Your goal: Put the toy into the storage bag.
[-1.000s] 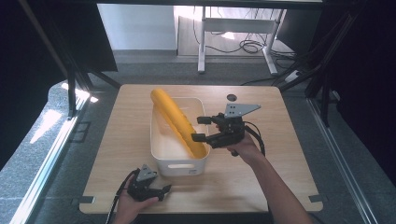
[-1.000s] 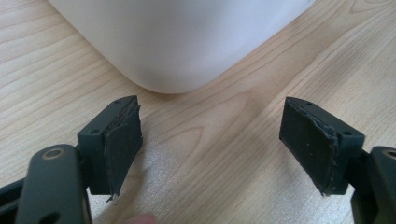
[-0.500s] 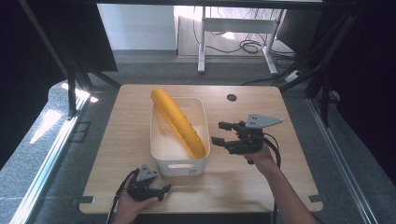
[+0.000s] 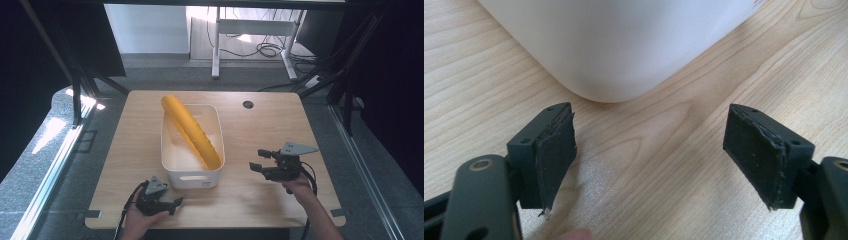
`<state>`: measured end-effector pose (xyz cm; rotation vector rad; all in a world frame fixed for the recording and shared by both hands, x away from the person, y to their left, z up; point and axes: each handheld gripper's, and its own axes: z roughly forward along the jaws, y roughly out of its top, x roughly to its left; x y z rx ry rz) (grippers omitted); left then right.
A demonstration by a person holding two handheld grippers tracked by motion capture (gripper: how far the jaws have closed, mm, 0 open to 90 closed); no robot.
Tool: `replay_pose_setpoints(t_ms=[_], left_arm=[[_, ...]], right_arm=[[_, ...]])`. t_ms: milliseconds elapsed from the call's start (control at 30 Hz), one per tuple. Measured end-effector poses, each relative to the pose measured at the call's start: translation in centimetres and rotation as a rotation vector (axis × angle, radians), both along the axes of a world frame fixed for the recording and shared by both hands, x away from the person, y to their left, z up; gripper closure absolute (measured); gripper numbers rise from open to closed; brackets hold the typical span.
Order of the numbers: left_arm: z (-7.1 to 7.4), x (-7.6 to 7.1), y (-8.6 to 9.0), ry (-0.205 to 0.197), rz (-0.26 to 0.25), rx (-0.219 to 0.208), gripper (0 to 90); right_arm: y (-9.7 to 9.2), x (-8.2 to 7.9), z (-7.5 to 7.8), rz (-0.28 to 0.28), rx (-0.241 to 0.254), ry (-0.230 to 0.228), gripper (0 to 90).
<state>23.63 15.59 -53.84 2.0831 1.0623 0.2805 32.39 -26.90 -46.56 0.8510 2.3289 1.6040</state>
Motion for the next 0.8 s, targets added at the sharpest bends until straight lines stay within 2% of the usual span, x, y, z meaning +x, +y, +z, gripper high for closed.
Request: replay_pose_setpoints(t_ms=[167,200,400,733,800], left_arm=[[-0.1,0.1,0.0,0.000,0.001,0.005,21.2],[-0.1,0.1,0.0,-0.001,0.000,0.005,21.2],[0.0,0.1,0.1,-0.003,0.001,0.003,21.2],[-0.1,0.1,0.2,-0.004,0.001,0.006,21.3],[-0.1,0.2,0.2,-0.004,0.003,0.005,21.2]], right_arm=[[-1.3,-0.6,-2.7,-0.035,-0.036,0.061,32.0],[-1.5,-0.5,-3.5,-0.048,-0.058,0.072,32.1],[-1.4,0.1,-4.2,-0.070,-0.075,0.090,32.1],[-1.3,-0.2,-4.5,-0.071,-0.091,0.082,32.0],[-1.1,-0.2,-4.7,-0.070,-0.109,0.079,31.5]])
